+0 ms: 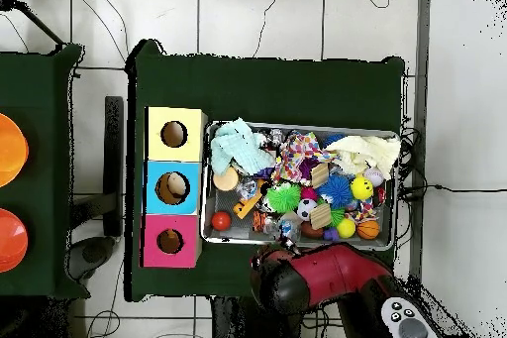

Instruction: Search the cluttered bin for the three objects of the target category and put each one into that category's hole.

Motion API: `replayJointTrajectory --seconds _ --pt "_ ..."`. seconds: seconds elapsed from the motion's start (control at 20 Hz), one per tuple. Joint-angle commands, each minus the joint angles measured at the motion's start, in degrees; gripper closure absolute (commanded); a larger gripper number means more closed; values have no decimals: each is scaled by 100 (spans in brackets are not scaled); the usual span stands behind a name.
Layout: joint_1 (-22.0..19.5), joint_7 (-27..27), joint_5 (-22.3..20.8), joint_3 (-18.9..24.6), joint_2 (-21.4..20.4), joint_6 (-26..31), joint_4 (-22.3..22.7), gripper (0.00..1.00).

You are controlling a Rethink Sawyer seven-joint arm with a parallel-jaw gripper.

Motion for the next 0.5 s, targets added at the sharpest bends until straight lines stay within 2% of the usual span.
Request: replayJointTrajectory --seconds 0.05,0.2,0.5 --pt "-125 117 -392 243 144 -289 6 0" --pt "-128 142 -484 187 176 -357 17 0" --pt "-415 -11 -682 264 201 -447 157 0"
